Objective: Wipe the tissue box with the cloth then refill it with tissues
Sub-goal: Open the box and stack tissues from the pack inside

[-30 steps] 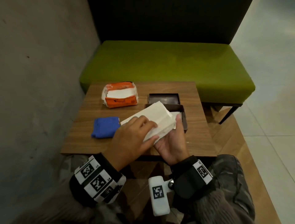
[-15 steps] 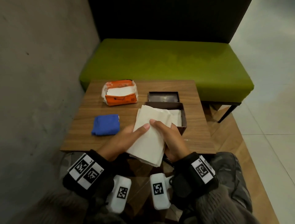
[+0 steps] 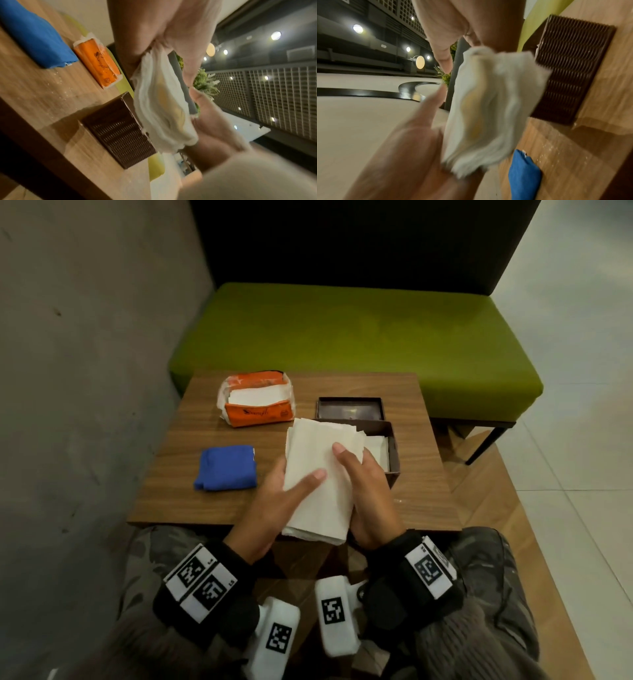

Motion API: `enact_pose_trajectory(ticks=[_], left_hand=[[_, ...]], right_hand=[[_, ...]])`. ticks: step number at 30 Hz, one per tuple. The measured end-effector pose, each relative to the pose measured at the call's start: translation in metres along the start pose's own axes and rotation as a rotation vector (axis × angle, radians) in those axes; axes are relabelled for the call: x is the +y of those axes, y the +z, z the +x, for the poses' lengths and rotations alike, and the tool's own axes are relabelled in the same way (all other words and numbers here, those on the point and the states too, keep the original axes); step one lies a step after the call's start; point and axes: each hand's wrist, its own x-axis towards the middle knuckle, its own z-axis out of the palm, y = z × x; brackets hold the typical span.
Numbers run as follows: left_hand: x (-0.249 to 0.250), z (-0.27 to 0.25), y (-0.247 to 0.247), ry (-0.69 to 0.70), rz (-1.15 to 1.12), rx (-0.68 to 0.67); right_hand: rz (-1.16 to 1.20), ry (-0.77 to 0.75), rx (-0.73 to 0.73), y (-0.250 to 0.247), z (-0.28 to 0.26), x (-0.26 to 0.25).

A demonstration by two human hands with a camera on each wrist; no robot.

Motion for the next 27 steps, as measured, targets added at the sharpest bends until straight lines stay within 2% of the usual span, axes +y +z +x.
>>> enact_pose_trajectory(ticks=[3, 5, 8, 10, 12, 14, 16, 17, 22, 27], left_hand=[[-0.001, 0.002, 0.001, 0.042, 0.193, -0.069], [0.006, 0.007, -0.009, 0.004, 0.279, -0.106], [0.018, 0.014, -0.031, -0.079, 0.428, -0.279], [0.023, 0.017, -0.037, -0.07, 0.487, -0.31], [0.019, 0.019, -0.038, -0.043, 0.331, -0.2], [0.014, 0.017, -0.037, -0.099, -0.034, -0.063], [0.008, 0.014, -0.031, -0.166, -0.329, -0.01], [0.005, 0.013, -0.027, -0.177, -0.386, -0.001], [-0.004, 0.008, -0.007, -0.134, -0.417, 0.107], [-0.009, 0.012, -0.007, -0.09, -0.374, 0.225]], right_hand=[[-0.058, -0.001, 0.04, -0.001, 0.004, 0.002], [-0.095, 0.015, -0.002, -0.009, 0.005, -0.002], [-0.337, 0.018, -0.1, -0.029, 0.01, -0.016], [-0.494, 0.017, -0.166, -0.036, 0.012, -0.021], [-0.476, 0.003, -0.175, -0.04, 0.012, -0.023], [-0.332, 0.014, -0.148, -0.041, 0.01, -0.022], [-0.225, 0.029, -0.153, -0.04, 0.008, -0.02], [-0.202, 0.028, -0.16, -0.04, 0.007, -0.019], [-0.161, -0.002, -0.033, -0.021, 0.003, -0.008], [-0.188, -0.03, 0.046, -0.023, 0.003, -0.007]])
